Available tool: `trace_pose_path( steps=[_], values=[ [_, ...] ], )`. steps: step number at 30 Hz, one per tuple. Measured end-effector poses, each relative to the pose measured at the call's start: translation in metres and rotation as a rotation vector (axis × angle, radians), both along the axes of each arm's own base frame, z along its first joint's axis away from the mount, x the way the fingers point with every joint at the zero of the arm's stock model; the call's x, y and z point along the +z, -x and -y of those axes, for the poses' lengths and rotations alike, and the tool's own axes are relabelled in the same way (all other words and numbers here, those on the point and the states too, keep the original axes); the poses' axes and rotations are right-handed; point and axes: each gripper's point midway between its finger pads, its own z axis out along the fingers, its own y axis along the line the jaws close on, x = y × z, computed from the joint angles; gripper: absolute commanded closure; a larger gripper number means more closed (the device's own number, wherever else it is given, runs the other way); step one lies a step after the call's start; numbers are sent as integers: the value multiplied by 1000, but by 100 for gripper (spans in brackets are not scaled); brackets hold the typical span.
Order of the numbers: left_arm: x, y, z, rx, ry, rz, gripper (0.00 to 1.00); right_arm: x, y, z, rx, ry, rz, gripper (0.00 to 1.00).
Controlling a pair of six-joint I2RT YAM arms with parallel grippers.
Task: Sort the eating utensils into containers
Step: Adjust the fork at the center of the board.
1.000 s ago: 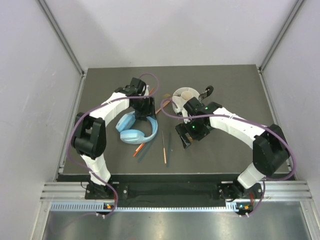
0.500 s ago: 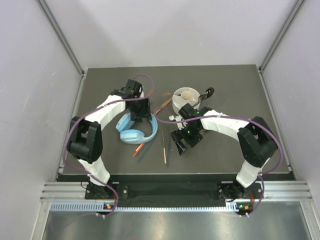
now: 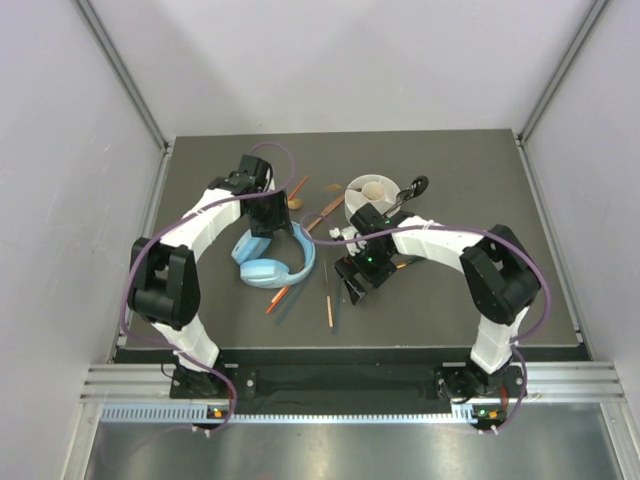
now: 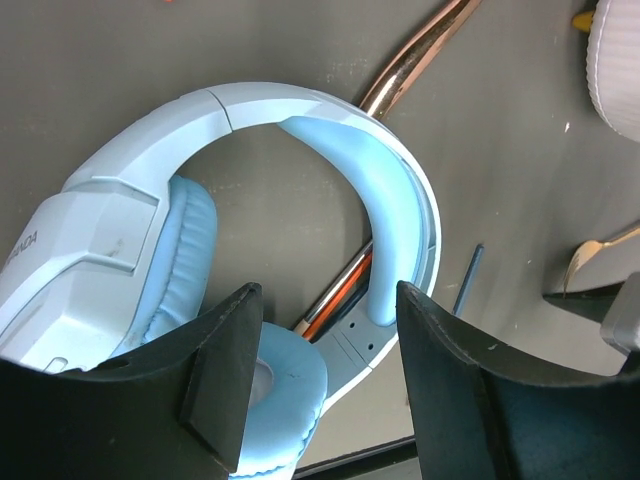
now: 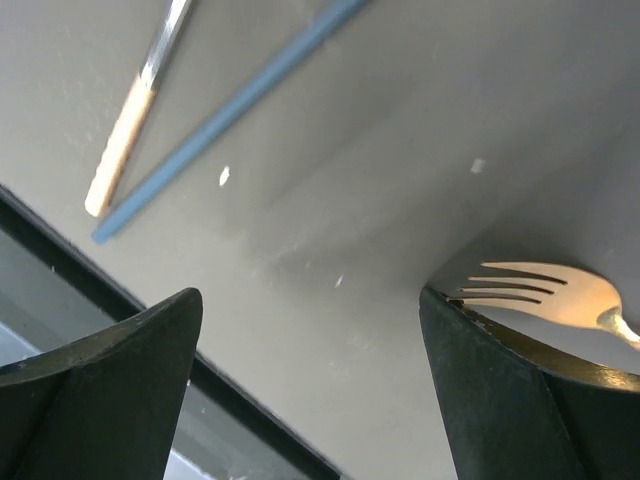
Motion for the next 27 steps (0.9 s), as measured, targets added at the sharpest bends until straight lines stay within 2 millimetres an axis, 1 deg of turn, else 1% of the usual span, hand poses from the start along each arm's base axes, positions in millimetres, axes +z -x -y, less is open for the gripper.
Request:
trace_pose_path(
  steps=[6, 12, 13, 16, 19, 22, 24, 27],
  values=[
    [5, 0, -2, 4, -5, 12, 39, 0, -25, -16, 22, -12, 53, 9],
    [11, 1, -4, 8, -9, 28, 39, 2, -59, -37, 32, -36, 125, 10],
    [11, 1, -4, 8, -10, 30, 39, 3, -63, -38, 32, -41, 135, 9],
    [11, 0, -5, 11, -13, 30, 39, 7, -67, -39, 31, -43, 151, 8],
    [11, 0, -6, 14, -13, 30, 39, 19, -71, -32, 24, -23, 190, 8],
    [11, 0, -6, 13, -11, 29, 39, 43, -76, -19, 4, 1, 259, 8],
    [12, 0, -5, 11, -5, 28, 39, 60, -78, -7, -16, 22, 311, 7],
    [12, 1, -4, 7, 1, 28, 39, 71, -76, 13, -45, 78, 358, 7]
  ],
)
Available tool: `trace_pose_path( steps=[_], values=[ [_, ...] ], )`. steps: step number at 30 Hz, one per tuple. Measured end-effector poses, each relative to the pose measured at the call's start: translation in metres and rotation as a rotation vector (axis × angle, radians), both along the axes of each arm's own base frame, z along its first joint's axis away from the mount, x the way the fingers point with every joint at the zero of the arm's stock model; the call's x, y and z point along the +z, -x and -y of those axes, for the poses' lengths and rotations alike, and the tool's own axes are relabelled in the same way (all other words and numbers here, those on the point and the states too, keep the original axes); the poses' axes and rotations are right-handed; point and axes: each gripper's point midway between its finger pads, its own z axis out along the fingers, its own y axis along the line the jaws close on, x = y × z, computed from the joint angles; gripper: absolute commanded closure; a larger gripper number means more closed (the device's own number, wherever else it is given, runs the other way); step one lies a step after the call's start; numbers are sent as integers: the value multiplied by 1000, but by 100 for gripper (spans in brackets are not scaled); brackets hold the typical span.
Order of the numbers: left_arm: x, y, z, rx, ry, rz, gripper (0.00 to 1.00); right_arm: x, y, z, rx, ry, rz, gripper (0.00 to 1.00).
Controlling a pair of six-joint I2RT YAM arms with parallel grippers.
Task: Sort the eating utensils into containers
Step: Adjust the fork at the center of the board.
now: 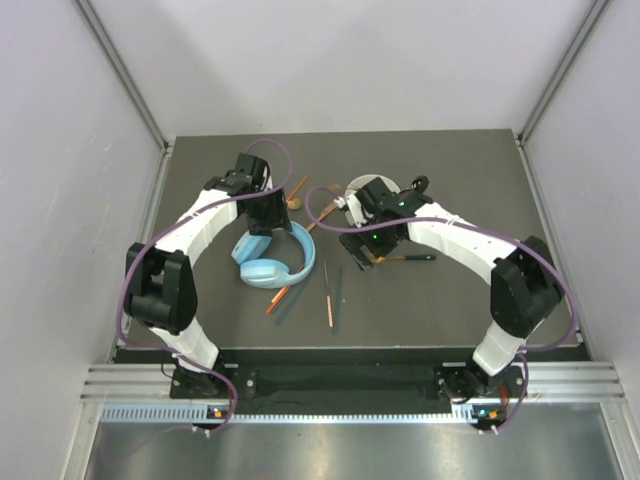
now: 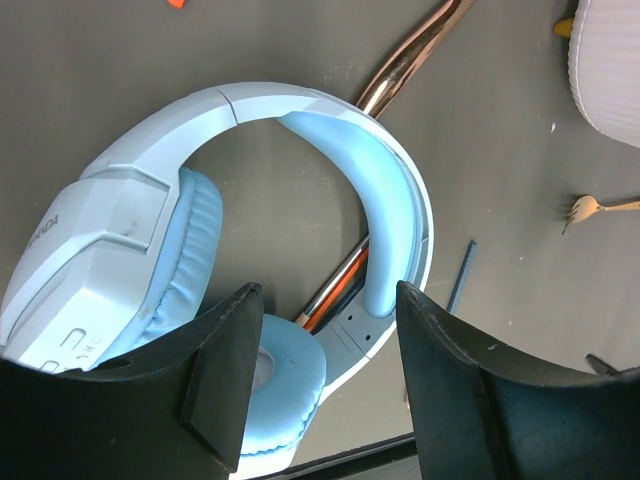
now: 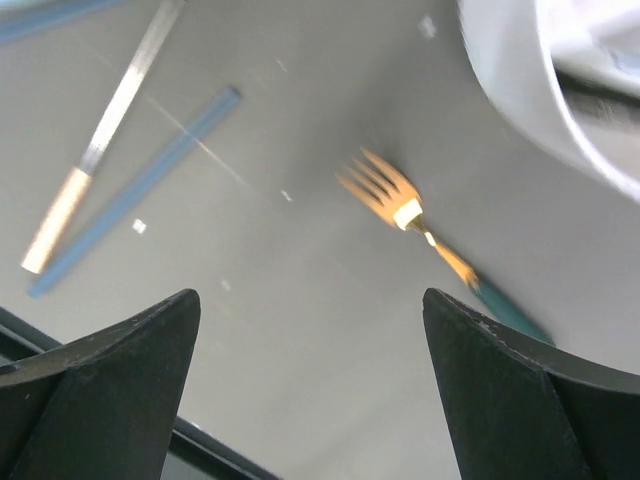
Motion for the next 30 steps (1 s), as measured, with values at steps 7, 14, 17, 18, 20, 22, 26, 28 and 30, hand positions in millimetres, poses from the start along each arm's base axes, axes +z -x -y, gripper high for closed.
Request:
trace_pose_path(
  steps=[7, 14, 17, 18, 20, 22, 26, 28, 30],
  values=[
    [1, 1, 3, -9, 16, -4, 39, -20, 3, 44, -71, 183, -4, 6],
    [1, 2, 4, -12, 22, -6, 39, -42, -14, 74, -130, 315, 2, 5],
    [1, 2, 4, -12, 23, -6, 39, -53, -17, 79, -129, 344, -9, 5],
    [1, 2, 4, -12, 22, -7, 39, -56, -18, 79, -129, 349, -13, 5],
    [1, 2, 4, -13, 23, -7, 39, -63, -19, 81, -130, 352, -21, 5],
    [1, 2, 5, -14, 25, -8, 39, -68, -19, 86, -136, 354, -33, 5],
    [0, 3, 5, -16, 28, -13, 39, -72, -23, 92, -159, 346, -31, 5],
    [0, 4, 5, -17, 30, -15, 39, -74, -23, 96, -170, 338, -42, 4],
    [0, 4, 6, -18, 30, -15, 40, -76, -23, 96, -174, 319, -54, 4]
  ],
)
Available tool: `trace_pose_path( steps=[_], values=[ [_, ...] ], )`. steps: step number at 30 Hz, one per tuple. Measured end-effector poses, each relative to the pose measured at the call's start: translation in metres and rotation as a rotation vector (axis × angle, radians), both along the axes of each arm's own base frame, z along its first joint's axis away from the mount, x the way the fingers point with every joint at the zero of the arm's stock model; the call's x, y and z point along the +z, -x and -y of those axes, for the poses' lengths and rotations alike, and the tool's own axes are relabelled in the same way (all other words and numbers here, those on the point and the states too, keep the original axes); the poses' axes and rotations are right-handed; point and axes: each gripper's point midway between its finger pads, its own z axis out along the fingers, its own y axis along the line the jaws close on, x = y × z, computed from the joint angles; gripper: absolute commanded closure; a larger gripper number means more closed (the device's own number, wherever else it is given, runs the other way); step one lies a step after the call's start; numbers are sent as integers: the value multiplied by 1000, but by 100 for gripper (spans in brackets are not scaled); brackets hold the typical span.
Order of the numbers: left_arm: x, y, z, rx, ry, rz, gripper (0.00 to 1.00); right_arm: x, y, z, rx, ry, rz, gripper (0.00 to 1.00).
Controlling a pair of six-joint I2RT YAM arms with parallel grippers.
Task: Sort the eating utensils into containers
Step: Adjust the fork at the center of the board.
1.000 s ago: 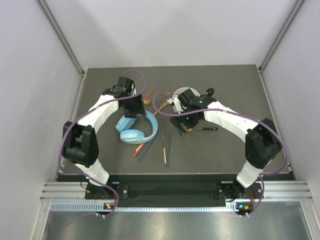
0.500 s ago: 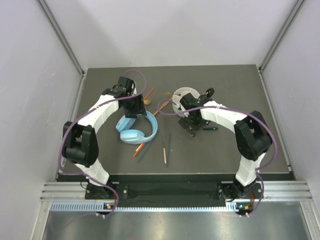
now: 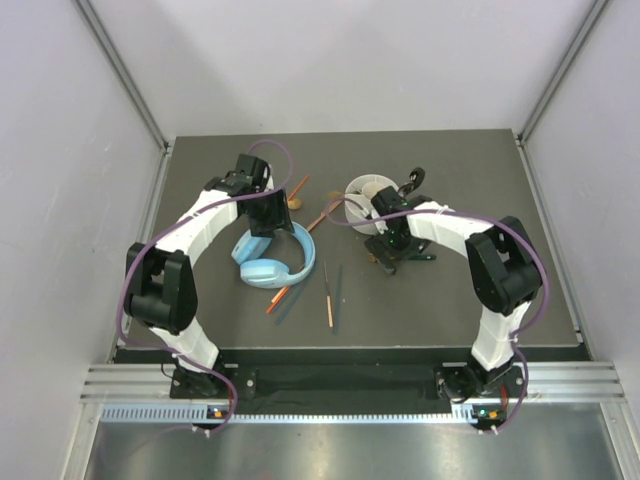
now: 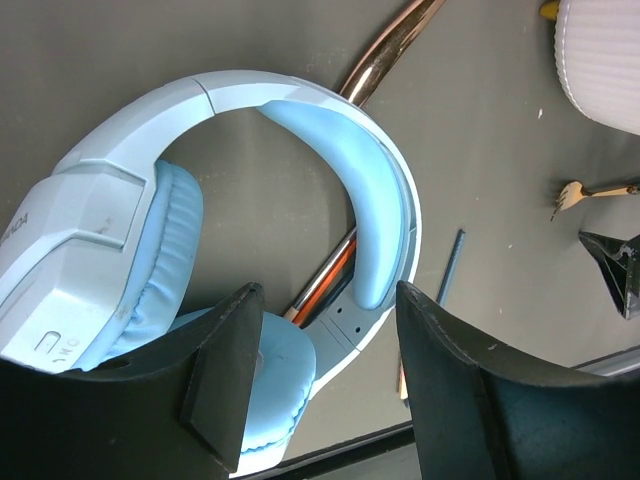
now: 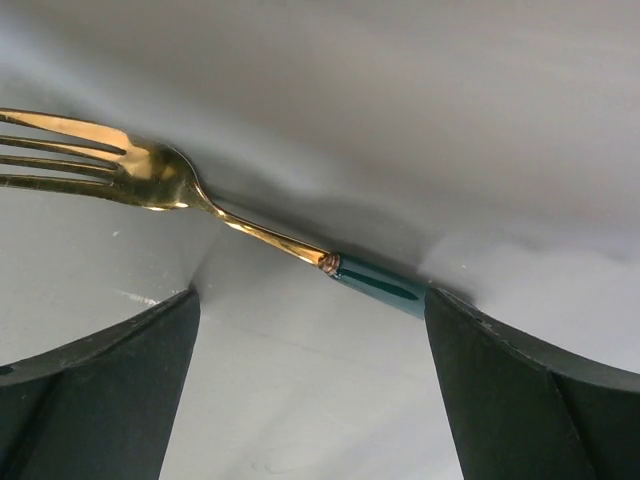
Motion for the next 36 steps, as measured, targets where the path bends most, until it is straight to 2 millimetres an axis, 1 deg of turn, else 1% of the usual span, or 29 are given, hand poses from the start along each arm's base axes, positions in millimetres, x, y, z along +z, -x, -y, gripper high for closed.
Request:
trace_pose_path(
  steps=[4, 10, 12, 13, 18, 21, 24, 26, 29, 32, 36],
  values=[
    [0, 1, 1, -3, 7, -2, 40, -2, 0, 0, 0, -39, -10, 5],
    [1, 1, 2, -6, 12, -4, 40, -6, 6, -2, -16, -131, -52, 7],
    [1, 1, 2, -6, 13, -4, 40, -7, 8, -4, -17, -151, -67, 10],
    [1, 1, 2, -6, 13, -4, 40, -8, 11, -4, -15, -157, -77, 12],
    [1, 1, 3, -6, 17, -6, 40, -7, 16, -7, -22, -166, -87, 13],
    [1, 1, 4, -6, 21, -6, 40, -5, 31, -13, -30, -173, -103, 14],
    [1, 2, 5, -6, 27, -8, 40, -2, 58, -23, -6, -169, -148, 16],
    [2, 2, 5, -8, 31, -8, 40, 1, 74, -31, 23, -158, -177, 16],
    [2, 2, 6, -10, 36, -9, 40, 4, 92, -40, 40, -147, -206, 14],
    [2, 2, 7, -10, 39, -10, 40, 7, 101, -41, 40, -135, -223, 11],
    [3, 2, 8, -11, 43, -9, 39, 13, 101, -36, 29, -105, -221, 9]
  ],
)
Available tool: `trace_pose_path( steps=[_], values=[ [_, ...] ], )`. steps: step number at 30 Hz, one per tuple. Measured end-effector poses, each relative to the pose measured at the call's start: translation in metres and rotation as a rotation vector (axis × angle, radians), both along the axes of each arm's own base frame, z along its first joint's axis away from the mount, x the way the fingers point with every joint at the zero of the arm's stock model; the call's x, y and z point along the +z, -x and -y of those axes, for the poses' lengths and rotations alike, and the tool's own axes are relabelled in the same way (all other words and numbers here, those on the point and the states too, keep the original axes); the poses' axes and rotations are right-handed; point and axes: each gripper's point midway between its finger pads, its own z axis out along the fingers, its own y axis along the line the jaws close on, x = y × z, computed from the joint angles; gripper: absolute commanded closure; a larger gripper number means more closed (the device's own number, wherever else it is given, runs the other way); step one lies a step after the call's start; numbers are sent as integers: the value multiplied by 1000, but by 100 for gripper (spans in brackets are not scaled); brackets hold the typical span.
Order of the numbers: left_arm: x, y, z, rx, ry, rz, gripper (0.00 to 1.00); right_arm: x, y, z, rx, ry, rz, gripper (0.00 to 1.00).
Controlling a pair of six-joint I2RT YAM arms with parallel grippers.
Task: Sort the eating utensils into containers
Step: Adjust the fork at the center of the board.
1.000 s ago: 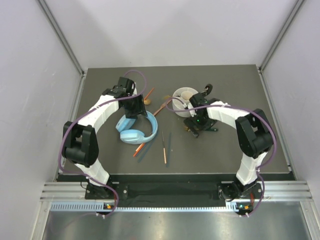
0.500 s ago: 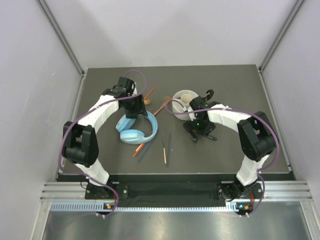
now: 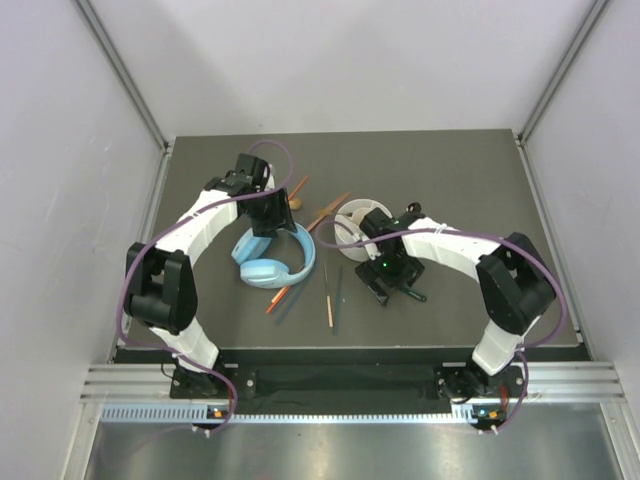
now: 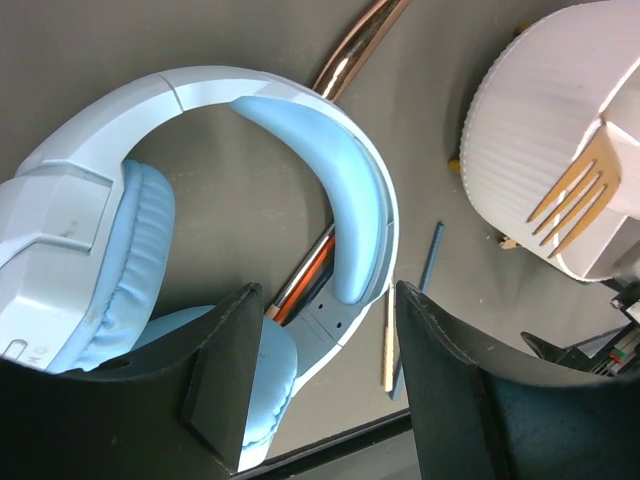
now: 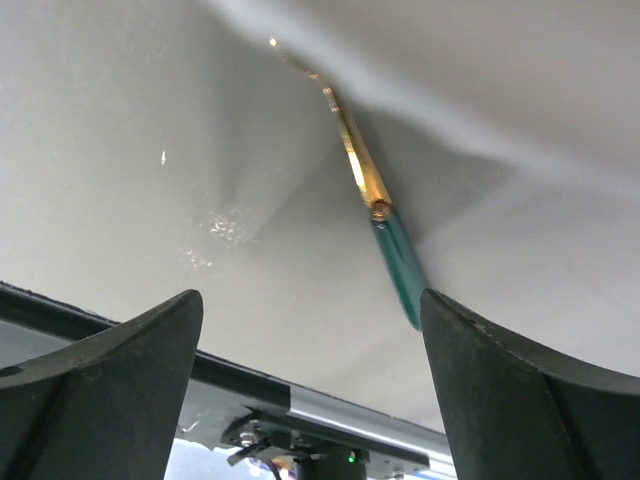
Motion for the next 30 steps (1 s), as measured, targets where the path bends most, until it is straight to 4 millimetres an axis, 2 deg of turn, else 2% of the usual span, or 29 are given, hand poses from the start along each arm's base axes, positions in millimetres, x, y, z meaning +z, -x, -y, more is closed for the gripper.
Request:
trace_pose_path(
  steps=[4, 7, 11, 14, 20, 25, 30],
  values=[
    [2, 1, 5, -8, 24, -2, 39, 12, -13, -2, -12, 12, 47, 7],
    [2, 3, 9, -20, 30, -6, 39, 25, -32, -9, -25, 1, 118, 6],
    [1, 4, 23, -56, 37, -14, 39, 42, -55, -20, -38, -29, 213, 6],
    [-1, 7, 31, -81, 50, -27, 39, 56, -64, -25, -44, -63, 270, 6],
    [-3, 9, 45, -124, 74, -53, 39, 101, -76, -24, -94, -188, 418, 6],
    [2, 22, 73, -208, 109, -69, 39, 134, -87, -15, -154, -265, 516, 6],
    [-2, 45, 104, -315, 124, -116, 39, 145, -93, -9, -194, -285, 546, 5]
  ],
)
